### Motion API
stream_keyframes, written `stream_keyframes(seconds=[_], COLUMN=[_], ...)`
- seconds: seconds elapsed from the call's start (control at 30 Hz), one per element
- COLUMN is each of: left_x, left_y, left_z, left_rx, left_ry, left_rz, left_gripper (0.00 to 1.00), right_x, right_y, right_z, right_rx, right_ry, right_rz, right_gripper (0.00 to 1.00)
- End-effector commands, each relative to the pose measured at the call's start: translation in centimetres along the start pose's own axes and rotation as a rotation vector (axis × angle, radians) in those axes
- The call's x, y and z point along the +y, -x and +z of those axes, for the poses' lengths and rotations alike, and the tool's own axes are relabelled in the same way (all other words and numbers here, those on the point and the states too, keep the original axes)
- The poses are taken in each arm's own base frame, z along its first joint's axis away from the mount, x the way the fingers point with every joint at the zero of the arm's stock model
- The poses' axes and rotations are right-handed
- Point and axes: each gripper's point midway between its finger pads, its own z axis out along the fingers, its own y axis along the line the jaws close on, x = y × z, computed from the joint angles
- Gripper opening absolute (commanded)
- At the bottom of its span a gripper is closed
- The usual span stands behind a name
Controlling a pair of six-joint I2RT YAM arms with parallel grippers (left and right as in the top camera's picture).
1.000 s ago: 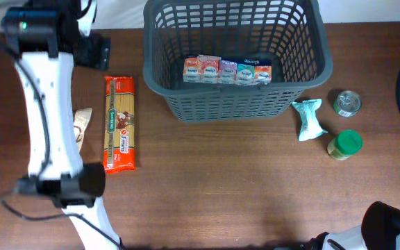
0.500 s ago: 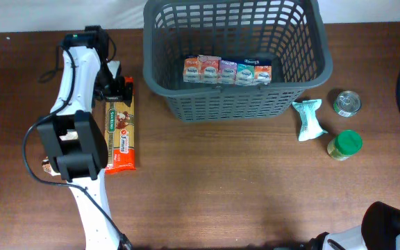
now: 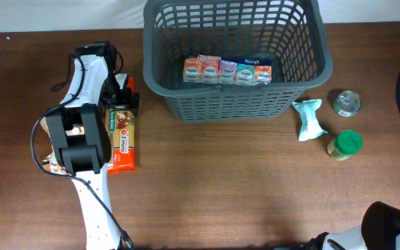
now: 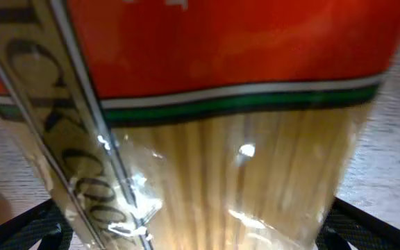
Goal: Pack container
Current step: 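Grasp the red San Remo spaghetti pack with the left gripper, then carry the spaghetti pack into the basket and release it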
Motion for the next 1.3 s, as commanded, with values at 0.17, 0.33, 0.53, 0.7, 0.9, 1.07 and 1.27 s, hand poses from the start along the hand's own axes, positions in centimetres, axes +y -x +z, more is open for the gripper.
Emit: stream_keyframes(seconds=[0.17,0.33,0.53,0.7,0.9,1.07,1.27], left_x=[-1.0,-1.0,-0.8,-1.1,-4.8,-10.0,-19.6], left_y=[-0.8,-0.7,1.9,3.1,-0.1,-2.3,-3.8], left_z=[2.0,-0.6,-9.9,-25.2,-40.5,-45.8,-46.0], left_rx=[0.065,0.060,-0.138,-0.598,-1.079,-1.254,-1.291], left_ry=[-0.021,-0.020,-0.006,0.032,0.173,0.311,0.513], left_rz=[0.037,0.038,0.059,0.117,0.430,0.726,1.266], left_gripper=[0.02,0.02,0.02,0.02,0.02,0.02,0.02], right_x=[-0.4,-0.4,-0.4,-0.4,-0.4,-0.4,-0.4], right_y=[0.1,0.1,0.1,0.1,0.1,0.1,0.1], right_z=[0.3,0.3,0.3,0.3,0.3,0.3,0.3], right_rx=[0.001,0.001,0.001,0.001,0.001,0.001,0.001], right_ry=[-0.015,-0.015,-0.015,-0.015,-0.015,-0.015,-0.015], right_rz=[0.003,0.003,0.003,0.003,0.003,0.003,0.003], right_gripper=[0.99,0.98,0.99,0.99,0.99,0.99,0.99])
